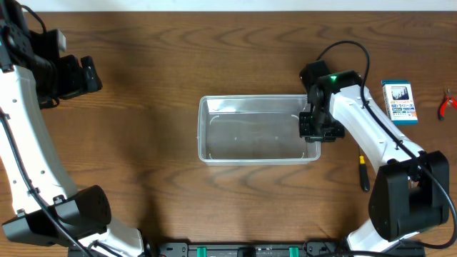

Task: Pack container

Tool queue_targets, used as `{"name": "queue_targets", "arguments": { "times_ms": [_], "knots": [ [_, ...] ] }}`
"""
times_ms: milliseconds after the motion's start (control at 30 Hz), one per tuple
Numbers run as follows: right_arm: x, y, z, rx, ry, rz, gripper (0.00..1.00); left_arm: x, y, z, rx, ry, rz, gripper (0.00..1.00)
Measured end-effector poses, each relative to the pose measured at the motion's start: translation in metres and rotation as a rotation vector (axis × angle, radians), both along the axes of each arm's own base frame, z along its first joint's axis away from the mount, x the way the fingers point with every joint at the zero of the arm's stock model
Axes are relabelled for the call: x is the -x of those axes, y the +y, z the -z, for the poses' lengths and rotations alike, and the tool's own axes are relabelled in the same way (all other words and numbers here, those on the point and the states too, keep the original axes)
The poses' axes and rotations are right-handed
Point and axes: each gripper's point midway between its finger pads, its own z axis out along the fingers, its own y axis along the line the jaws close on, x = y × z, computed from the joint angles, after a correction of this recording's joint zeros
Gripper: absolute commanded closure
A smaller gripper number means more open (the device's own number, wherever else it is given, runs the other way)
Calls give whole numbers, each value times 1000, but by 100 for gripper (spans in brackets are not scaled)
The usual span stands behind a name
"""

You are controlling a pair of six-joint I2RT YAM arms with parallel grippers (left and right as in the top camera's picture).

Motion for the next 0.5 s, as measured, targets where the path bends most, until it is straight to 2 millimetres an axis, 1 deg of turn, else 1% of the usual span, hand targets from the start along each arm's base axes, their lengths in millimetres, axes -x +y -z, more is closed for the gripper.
{"name": "queue_targets", "arguments": {
  "times_ms": [300,367,500],
  "knots": [
    [-13,12,0,-64,-48,3,69,0,0,0,0,0,0,2],
    [-16,14,-3,-72,-58,2,68,0,0,0,0,0,0,2],
    [-32,20,-18,-95,-111,1,69,0,0,0,0,0,0,2]
  ]
}}
